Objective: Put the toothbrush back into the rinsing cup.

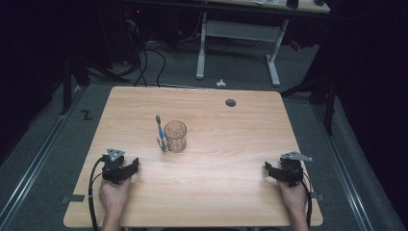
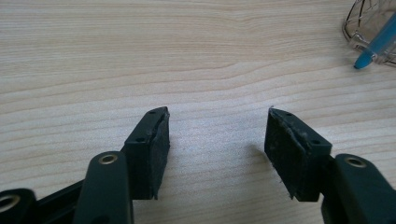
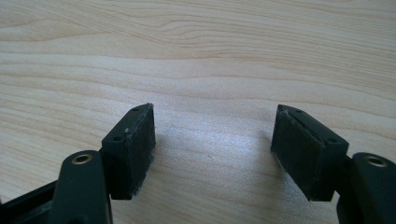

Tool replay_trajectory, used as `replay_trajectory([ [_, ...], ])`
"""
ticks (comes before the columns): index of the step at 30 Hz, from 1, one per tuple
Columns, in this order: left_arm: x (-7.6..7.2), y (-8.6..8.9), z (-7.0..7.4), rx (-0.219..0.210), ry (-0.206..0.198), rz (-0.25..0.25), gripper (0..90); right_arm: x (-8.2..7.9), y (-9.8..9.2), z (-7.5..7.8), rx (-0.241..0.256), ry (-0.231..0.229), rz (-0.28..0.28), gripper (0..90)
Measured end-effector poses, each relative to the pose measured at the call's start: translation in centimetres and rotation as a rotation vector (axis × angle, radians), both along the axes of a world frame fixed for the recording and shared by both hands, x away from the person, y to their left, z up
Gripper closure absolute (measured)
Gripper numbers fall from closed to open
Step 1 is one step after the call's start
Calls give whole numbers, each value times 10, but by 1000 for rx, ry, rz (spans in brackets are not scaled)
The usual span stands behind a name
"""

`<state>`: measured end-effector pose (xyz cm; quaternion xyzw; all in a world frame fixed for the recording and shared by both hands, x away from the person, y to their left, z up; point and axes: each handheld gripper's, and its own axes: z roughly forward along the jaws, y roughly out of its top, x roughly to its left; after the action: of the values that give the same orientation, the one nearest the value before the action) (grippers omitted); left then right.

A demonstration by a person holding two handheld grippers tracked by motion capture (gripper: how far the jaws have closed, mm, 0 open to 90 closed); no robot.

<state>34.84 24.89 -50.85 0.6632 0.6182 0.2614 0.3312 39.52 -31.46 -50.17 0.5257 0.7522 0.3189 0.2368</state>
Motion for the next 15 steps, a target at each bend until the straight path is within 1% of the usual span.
replay_trajectory([
  [10, 0, -2, 0, 6, 6, 0, 362, 0, 0, 0, 1, 1, -1, 306],
  [15, 0, -2, 0, 8, 6, 0, 359, 0, 0, 0, 1, 1, 0, 306],
])
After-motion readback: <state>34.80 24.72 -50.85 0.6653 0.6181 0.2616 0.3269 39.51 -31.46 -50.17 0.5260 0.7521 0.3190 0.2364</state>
